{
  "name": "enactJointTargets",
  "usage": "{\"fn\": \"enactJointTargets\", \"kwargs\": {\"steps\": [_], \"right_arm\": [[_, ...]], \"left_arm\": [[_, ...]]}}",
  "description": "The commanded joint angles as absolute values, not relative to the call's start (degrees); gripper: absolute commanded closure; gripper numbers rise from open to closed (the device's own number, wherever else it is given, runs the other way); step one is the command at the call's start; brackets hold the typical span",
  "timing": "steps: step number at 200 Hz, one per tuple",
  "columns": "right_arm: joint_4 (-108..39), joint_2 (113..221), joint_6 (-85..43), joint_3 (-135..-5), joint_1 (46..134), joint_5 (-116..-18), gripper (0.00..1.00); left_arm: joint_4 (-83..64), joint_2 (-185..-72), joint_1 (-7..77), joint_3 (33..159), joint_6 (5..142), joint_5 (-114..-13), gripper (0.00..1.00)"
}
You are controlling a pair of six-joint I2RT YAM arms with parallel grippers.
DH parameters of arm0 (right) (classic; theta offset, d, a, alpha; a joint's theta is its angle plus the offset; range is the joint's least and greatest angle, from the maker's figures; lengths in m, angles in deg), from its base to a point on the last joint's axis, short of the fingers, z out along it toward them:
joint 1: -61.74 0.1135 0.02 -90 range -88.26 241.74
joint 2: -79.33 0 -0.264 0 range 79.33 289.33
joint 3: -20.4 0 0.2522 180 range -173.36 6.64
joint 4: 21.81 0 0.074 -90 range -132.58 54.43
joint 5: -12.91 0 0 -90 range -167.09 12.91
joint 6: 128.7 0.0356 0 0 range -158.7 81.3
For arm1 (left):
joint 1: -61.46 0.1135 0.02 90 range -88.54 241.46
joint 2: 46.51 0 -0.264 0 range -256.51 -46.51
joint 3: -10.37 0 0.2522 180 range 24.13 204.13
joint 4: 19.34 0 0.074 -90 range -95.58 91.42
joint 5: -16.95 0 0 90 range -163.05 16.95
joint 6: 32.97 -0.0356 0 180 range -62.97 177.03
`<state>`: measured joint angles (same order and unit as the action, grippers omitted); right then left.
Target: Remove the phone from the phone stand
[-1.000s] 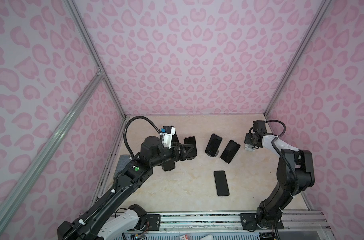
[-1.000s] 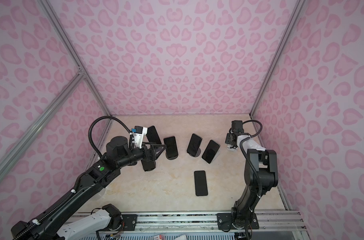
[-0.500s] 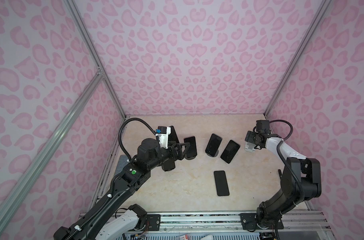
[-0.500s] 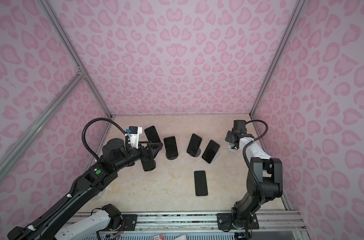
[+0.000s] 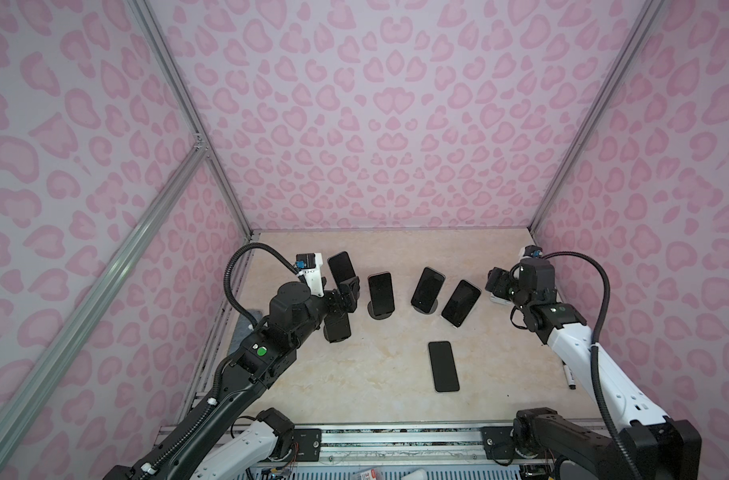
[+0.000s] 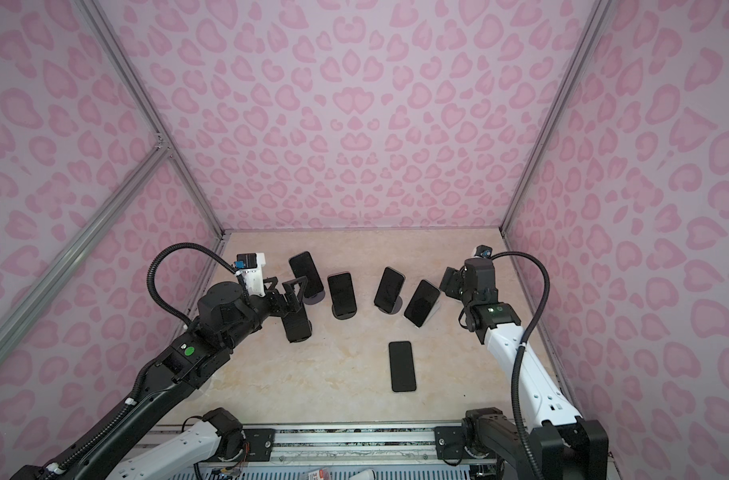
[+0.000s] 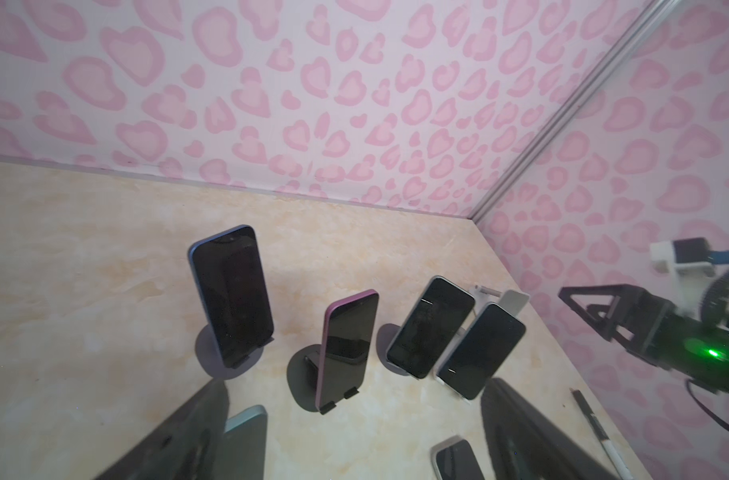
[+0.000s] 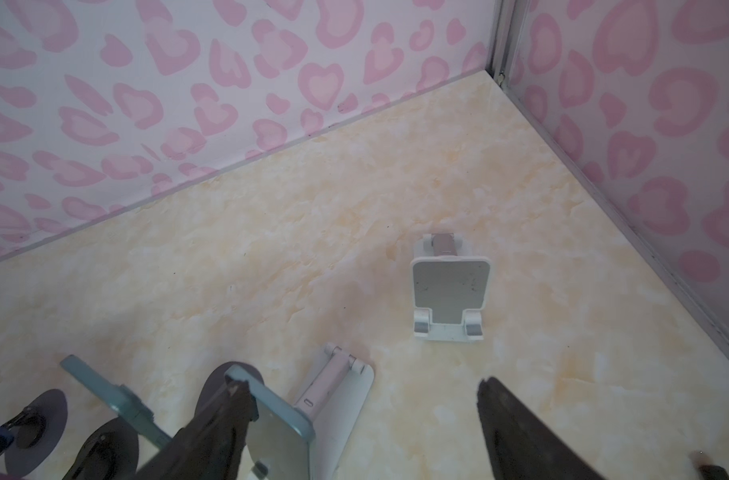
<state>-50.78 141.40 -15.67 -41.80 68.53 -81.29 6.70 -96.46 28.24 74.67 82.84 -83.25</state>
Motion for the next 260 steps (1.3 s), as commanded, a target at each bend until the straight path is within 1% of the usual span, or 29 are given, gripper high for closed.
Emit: {"fn": "enactJointTargets", "kwargs": {"steps": [1, 30, 63, 67, 80, 133, 160, 187, 260], "right_arm": [[-45.4, 137.9, -13.8, -38.3, 70.2, -79.7, 0.13], [-37.7, 133.0, -10.1, -31.8, 72.2, -76.6, 0.12], [-32.3, 131.1, -8.6, -27.4, 72.9, -74.1, 0.12], [-32.0, 130.9, -8.4, -27.0, 72.9, -73.9, 0.12], [-30.3, 130.0, -7.1, -25.4, 72.9, -73.0, 0.12], [-29.1, 128.6, -4.5, -23.6, 72.9, -71.8, 0.10], [-29.0, 129.4, -4.2, -23.4, 72.9, -71.6, 0.10], [-28.6, 129.7, -4.2, -23.1, 72.9, -71.0, 0.10], [-28.1, 130.1, -4.9, -23.1, 74.4, -72.3, 0.10]], "left_arm": [[9.1, -96.3, 28.3, 75.4, 83.5, -92.3, 0.02], [11.8, -94.8, 28.3, 74.9, 86.8, -92.9, 0.02], [18.9, -94.3, 27.9, 73.7, 90.0, -93.9, 0.00], [19.7, -94.3, 27.9, 73.6, 90.2, -94.1, 0.02], [21.5, -94.9, 27.6, 73.2, 90.9, -94.2, 0.02], [29.8, -103.3, 24.4, 77.4, 91.8, -94.2, 0.02], [34.6, -108.0, 22.9, 79.2, 95.1, -98.5, 0.02], [34.3, -108.2, 22.6, 77.4, 97.3, -101.4, 0.02], [31.0, -112.2, 22.5, 77.1, 98.2, -100.2, 0.02]]}}
